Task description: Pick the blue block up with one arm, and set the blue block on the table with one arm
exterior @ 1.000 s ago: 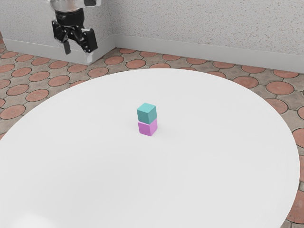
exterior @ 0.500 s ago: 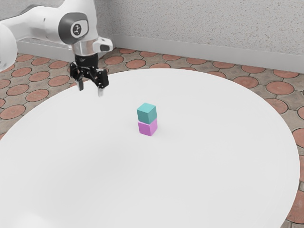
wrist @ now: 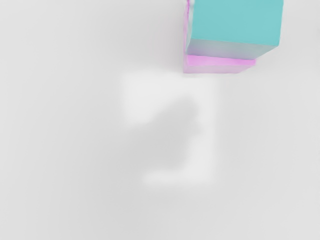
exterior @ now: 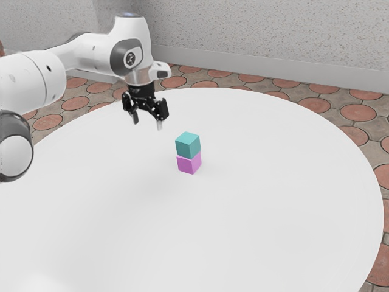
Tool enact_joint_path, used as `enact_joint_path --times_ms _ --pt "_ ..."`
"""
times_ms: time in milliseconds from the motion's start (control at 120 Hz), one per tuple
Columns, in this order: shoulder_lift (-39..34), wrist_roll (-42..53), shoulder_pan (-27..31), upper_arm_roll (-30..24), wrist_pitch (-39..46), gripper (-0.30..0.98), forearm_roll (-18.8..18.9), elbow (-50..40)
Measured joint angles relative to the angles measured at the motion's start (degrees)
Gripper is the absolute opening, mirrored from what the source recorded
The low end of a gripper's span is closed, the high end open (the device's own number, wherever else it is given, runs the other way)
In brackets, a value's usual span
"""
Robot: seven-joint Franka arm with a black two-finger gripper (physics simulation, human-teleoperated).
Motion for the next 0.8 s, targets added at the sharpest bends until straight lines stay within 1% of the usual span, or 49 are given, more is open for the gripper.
enact_joint_path --times_ms 242,542,625,800 --pt "7.80 -1.05 -0.92 -0.52 2.38 0.69 0.12 7.36" --pt "15.26 -1.33 -1.22 -2.82 6.33 0.69 0.74 13.43" --pt "16.45 -1.10 -1.13 -3.56 7.77 0.69 1.40 14.95" --pt "17.76 0.10 -0.64 -5.21 11.57 0.69 4.19 15.32"
